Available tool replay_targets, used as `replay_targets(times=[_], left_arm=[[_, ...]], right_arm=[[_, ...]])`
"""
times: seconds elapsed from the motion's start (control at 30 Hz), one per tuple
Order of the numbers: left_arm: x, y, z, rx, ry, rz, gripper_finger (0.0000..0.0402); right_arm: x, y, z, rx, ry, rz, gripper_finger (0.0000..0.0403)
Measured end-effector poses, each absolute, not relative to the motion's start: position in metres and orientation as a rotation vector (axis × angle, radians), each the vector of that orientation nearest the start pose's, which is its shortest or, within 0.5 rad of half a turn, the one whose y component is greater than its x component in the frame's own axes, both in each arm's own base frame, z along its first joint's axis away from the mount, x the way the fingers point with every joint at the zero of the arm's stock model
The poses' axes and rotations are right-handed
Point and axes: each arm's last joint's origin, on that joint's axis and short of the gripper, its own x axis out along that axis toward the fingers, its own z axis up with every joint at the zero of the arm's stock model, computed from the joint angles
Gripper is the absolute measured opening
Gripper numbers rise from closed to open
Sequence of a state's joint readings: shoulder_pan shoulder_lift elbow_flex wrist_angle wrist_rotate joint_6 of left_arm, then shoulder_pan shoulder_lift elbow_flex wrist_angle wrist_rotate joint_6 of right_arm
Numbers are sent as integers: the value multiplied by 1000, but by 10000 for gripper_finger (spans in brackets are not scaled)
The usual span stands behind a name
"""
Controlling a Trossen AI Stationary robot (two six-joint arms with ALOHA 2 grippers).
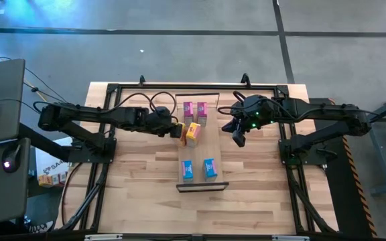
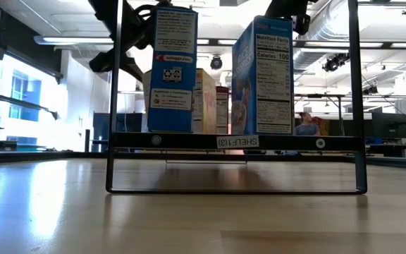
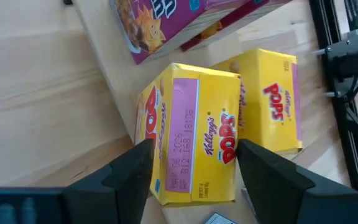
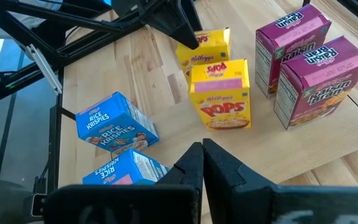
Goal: Stack cereal on shelf
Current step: Put the yellow cereal box on the shelf aligned with the other yellow cereal box
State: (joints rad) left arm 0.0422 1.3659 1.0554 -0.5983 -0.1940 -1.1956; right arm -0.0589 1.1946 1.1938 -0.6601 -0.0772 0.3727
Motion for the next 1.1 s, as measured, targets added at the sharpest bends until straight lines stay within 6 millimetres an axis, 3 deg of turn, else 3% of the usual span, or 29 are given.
replay_targets(times=[0.63, 0.8, 0.93, 1.1], left_arm=[[281, 18, 273, -966, 646, 620, 225], [268, 32, 284, -893, 638, 624, 225], [249, 42, 304, -841, 569, 616, 225], [223, 46, 329, -553, 496, 604, 211]], right_arm=[[246, -12, 352, 402, 622, -102, 0], [246, -12, 352, 406, 619, -102, 0], [246, -12, 352, 414, 619, -101, 0], [246, -12, 353, 414, 617, -101, 0]])
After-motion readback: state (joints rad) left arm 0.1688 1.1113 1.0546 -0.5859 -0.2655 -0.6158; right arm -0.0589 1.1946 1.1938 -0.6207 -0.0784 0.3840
